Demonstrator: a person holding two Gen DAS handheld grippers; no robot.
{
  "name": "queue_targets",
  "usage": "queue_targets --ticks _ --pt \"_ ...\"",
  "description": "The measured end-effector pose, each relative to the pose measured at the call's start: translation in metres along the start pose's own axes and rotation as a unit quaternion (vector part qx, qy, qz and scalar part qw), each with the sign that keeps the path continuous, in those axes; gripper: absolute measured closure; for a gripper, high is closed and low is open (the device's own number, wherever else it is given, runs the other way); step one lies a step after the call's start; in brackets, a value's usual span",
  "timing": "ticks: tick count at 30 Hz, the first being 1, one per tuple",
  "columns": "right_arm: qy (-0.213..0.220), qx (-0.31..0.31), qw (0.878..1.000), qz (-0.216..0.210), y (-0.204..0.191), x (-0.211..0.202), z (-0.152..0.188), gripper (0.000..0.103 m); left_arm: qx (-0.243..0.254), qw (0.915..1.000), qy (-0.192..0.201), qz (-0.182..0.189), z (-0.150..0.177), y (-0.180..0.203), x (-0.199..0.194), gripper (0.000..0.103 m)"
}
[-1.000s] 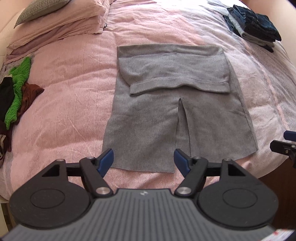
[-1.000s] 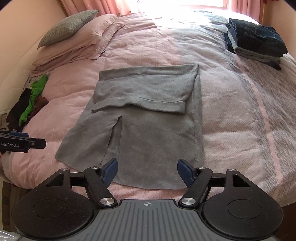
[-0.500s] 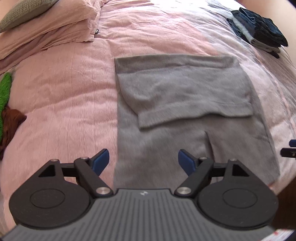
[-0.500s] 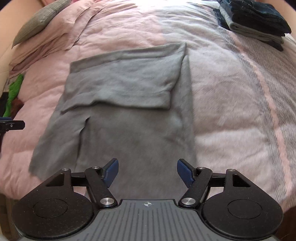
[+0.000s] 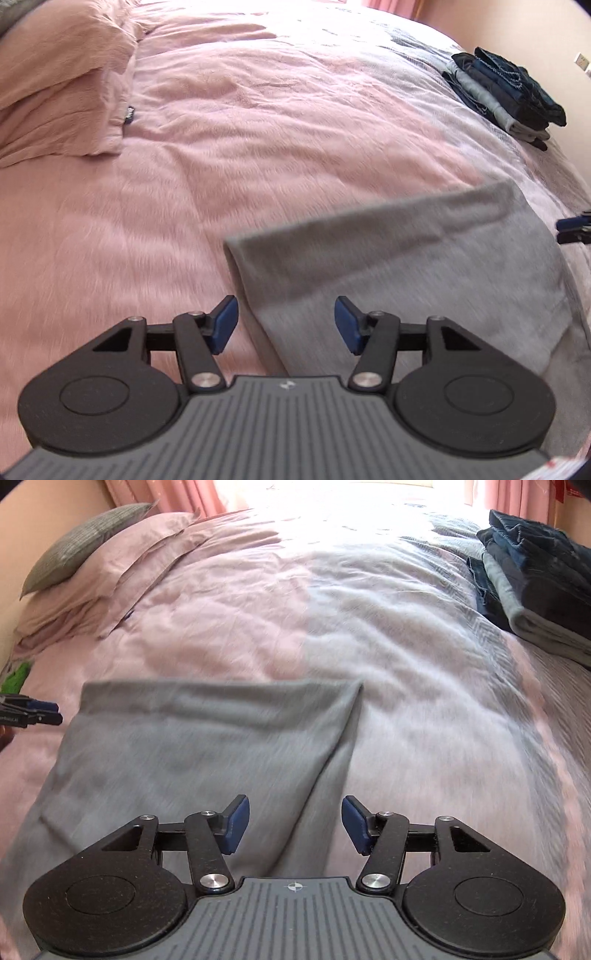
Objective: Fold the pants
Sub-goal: 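Grasp the sweatshirt's side edge with both grippers and lift it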
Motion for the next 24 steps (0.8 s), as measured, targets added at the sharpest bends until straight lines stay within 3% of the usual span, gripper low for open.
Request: queue_targets --ticks 4,7,9,12,16,17,20,22,23,24 --pt "0.007 0.0 1.0 0.005 0.029 0.026 -0.045 0.05 0.046 0.9989 -0.003 0.01 -0.029 -0.02 0.016 0.05" --pt "-0.001 -0.02 1.0 0.007 0.038 0.039 -0.069 0.05 0.097 0.9939 -0.018 0.048 -0.042 -0.017 0.021 0.046" --pt "-0.016 -0.025 1.0 0.0 0.043 0.049 -0.078 0.05 0.125 0.9895 -0.034 0.063 -0.045 -0.013 0.027 0.043" --pt "-0.035 -0.021 0.999 -0.007 0.05 0.065 -0.086 0.05 0.151 0.9856 -0.053 0.054 -0.049 -0.017 0.043 0.042" --pt "-0.03 -0.009 0.999 -0.039 0.054 0.076 -0.095 0.05 0.166 0.981 -0.073 0.07 -0.048 -0.019 0.058 0.044" --pt "-0.029 -0.009 0.998 -0.049 0.053 0.077 -0.097 0.051 0.174 0.9795 -0.073 0.072 -0.047 -0.018 0.058 0.046" --pt "-0.034 -0.029 0.997 -0.062 0.048 0.076 -0.096 0.064 0.188 0.9757 -0.078 0.081 -0.043 -0.013 0.056 0.066" --pt "-0.035 -0.033 0.997 -0.067 0.049 0.072 -0.095 0.084 0.203 0.9736 -0.077 0.071 -0.039 -0.01 0.053 0.081" --pt "-0.035 -0.032 0.996 -0.078 0.05 0.069 -0.094 0.089 0.206 0.9729 -0.077 0.07 -0.037 -0.007 0.05 0.089" --pt "-0.027 -0.032 0.996 -0.081 0.049 0.065 -0.093 0.092 0.208 0.9736 -0.072 0.063 -0.036 -0.005 0.047 0.091"
Point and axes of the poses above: each gripper's, at about its wrist camera, not at the fingertips, and x roughly the way its jaws point, y to its right, z to its underside, the point moved 9 cm from there along x, roughly the way its jaws point, and after that the axes turned 11 degrees about -y, right-handed, at the moved point
